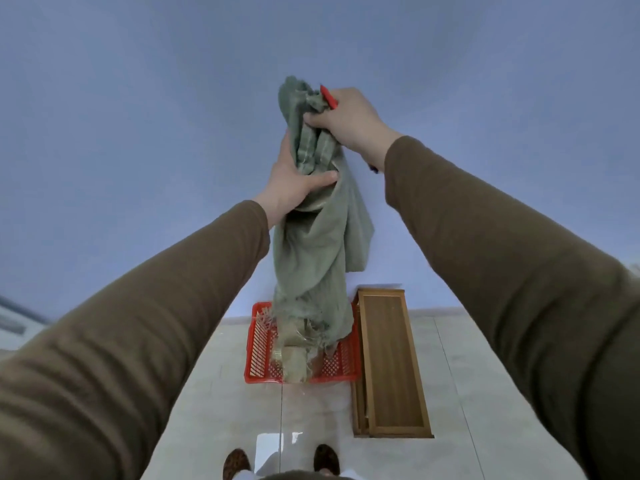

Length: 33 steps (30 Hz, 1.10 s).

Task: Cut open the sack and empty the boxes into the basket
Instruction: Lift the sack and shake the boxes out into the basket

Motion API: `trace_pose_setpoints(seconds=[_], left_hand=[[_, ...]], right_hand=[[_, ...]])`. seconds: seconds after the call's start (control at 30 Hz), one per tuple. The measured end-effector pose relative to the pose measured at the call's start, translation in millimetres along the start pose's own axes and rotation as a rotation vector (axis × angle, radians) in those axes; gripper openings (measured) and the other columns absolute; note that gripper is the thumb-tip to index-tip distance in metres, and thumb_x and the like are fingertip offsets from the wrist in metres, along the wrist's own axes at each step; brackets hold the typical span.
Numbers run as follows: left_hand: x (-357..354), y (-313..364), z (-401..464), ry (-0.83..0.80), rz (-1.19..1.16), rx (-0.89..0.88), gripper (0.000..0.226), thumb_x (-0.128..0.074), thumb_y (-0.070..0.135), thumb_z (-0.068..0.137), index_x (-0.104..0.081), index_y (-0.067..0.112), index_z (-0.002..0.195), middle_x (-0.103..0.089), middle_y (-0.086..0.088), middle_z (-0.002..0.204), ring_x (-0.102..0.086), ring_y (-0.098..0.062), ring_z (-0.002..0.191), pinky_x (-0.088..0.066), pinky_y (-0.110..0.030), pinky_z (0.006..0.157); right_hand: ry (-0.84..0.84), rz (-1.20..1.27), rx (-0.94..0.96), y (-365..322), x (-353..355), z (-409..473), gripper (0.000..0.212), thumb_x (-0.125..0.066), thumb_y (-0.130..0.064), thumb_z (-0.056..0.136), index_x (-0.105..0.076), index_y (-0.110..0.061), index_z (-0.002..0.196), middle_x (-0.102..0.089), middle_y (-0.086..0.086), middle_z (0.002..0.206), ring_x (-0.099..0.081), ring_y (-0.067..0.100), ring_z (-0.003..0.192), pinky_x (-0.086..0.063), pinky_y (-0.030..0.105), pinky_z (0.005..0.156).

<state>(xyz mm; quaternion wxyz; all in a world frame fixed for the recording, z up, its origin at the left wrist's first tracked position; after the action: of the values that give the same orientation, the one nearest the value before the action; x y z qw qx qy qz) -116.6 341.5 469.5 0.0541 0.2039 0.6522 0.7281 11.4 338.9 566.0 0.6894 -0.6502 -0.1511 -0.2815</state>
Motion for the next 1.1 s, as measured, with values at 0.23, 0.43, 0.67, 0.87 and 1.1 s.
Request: trace_pose_setpoints(seconds=[0.23, 0.43, 0.67, 0.87, 1.1], left_hand=[[14.9, -14.7, 8.0, 0.194, 0.068, 0.219, 0.030, -0.078, 0.020, 0.091, -0.076, 0.007, 0.118, -0.079, -0.013, 0.113, -0.075, -0.029, 0.105, -0.058, -0.046, 0.101], [26.0, -12.4, 8.3, 0.341, -0.208, 0.153, 0.030, -0.069, 0.015, 0.099, -0.072, 0.003, 0.126, -0.078, -0.008, 0.113, -0.077, -0.019, 0.099, -0.062, -0.029, 0.084], [32.0, -9.1, 2.3, 0.177, -0.025, 0.106, 0.029, -0.065, 0.027, 0.101, -0.074, 0.009, 0.122, -0.079, -0.006, 0.108, -0.076, -0.025, 0.106, -0.061, -0.037, 0.092], [72.7, -34.4, -6.6, 0.326, 0.329, 0.214, 0.038, -0.064, 0.039, 0.092, -0.073, 0.013, 0.117, -0.076, -0.010, 0.115, -0.070, -0.036, 0.108, -0.057, -0.050, 0.098], [68.2, -19.5, -3.8, 0.426, 0.289, 0.156, 0.042, -0.061, 0.041, 0.090, -0.071, 0.014, 0.121, -0.076, -0.009, 0.120, -0.068, -0.036, 0.116, -0.053, -0.049, 0.104]], right_hand=[[-0.210, 0.062, -0.013, 27.1, -6.0, -1.1, 0.079, -0.086, -0.033, 0.084, -0.045, -0.019, 0.151, -0.063, 0.001, 0.130, -0.068, 0.013, 0.100, -0.048, 0.020, 0.059], [-0.192, 0.257, -0.156, 108.0, -13.0, -16.3, 0.110, -0.085, -0.044, 0.081, -0.016, -0.032, 0.166, -0.038, 0.004, 0.164, -0.057, 0.007, 0.089, -0.048, 0.024, 0.062], [-0.040, 0.078, -0.369, 163.9, -63.0, -32.4, 0.025, -0.052, -0.015, 0.101, -0.073, -0.001, 0.099, -0.074, 0.014, 0.093, -0.068, 0.032, 0.086, -0.056, 0.042, 0.077], [-0.136, 0.030, -0.189, 114.8, -62.4, -14.6, 0.030, -0.054, -0.017, 0.102, -0.060, -0.014, 0.073, -0.064, 0.005, 0.064, -0.060, 0.016, 0.054, -0.046, 0.027, 0.058], [-0.014, 0.086, -0.174, 104.3, -43.6, -2.4, 0.027, -0.058, -0.020, 0.101, -0.065, -0.013, 0.076, -0.069, 0.009, 0.074, -0.066, 0.026, 0.069, -0.055, 0.031, 0.058]])
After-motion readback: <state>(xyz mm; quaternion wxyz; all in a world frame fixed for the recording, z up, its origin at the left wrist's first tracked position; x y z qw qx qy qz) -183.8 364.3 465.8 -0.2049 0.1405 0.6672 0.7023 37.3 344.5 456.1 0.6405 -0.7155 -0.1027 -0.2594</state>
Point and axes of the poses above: each hand's wrist, its own z-axis towards the middle knuckle, its own x-axis out of the back of the hand, y = z × x, the point moved 5 cm from there along z, towards the middle knuckle
